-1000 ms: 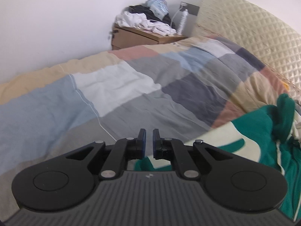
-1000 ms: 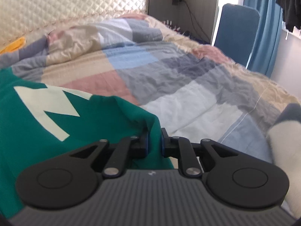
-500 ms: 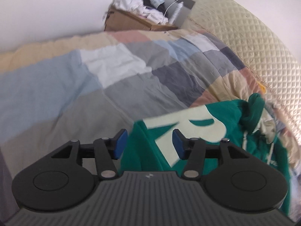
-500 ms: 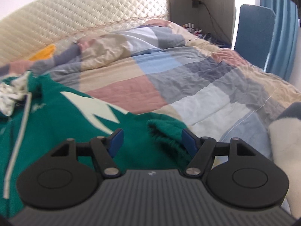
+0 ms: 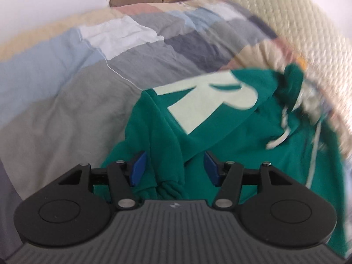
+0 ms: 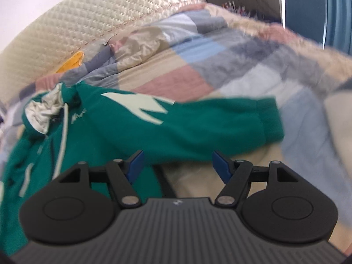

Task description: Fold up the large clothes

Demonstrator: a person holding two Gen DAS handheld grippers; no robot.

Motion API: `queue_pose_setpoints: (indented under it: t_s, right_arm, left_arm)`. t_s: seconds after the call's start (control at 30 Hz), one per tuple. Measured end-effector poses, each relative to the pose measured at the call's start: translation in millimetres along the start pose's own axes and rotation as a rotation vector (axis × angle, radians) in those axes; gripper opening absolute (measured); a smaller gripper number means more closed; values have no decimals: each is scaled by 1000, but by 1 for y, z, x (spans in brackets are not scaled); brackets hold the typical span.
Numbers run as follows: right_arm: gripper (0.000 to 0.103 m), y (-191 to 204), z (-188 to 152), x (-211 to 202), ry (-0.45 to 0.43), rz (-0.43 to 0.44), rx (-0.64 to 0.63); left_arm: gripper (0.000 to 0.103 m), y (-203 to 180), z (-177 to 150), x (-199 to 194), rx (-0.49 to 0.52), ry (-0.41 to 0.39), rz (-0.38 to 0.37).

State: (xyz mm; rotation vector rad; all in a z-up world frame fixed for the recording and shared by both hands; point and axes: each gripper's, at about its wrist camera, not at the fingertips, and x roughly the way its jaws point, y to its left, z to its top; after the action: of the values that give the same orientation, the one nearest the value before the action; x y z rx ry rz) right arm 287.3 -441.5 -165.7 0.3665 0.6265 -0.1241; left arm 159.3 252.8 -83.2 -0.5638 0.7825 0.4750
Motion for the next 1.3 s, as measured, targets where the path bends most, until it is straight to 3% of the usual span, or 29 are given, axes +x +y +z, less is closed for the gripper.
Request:
queue_pose_setpoints:
  t_s: [0.13, 0.23, 0.47, 0.7, 0.73, 0.83, 0.93, 1.13, 1.23, 1.3]
  right_arm:
    - [70, 4, -8, 3, 36, 41, 56]
    - [70, 11, -15, 3, 45, 59, 64]
    - [70, 36, -40, 5, 85, 97, 1]
    - [70, 53, -45, 2, 67, 128, -76]
    - [70, 53, -45, 3, 68, 130, -74]
    - [70, 53, -45, 6, 81, 131, -63]
    - [70, 54, -44, 7, 88, 153, -43]
    - [70, 61, -43, 9, 72, 170, -57]
    - [70, 62, -43, 12, 80, 170, -54]
    - [70, 64, -41, 15, 86, 170, -49]
  left_arm:
    - [63, -16, -9, 6, 127, -9, 103]
    - [70, -26, -12, 14, 214, 0, 143]
    - [81, -44, -17, 22, 308, -5, 168]
    - [81, -48, -19, 33, 346, 3, 247]
    - [77, -46, -18, 34, 342, 3, 258]
    - [44, -42, -11, 41, 381, 19, 304]
    - [27, -34, 2, 44, 395, 48, 287]
    - [21, -31, 33, 37, 502, 25, 332]
    - [20, -29, 55, 34, 579, -31, 374]
    - [20, -24, 74, 32, 574, -52, 394]
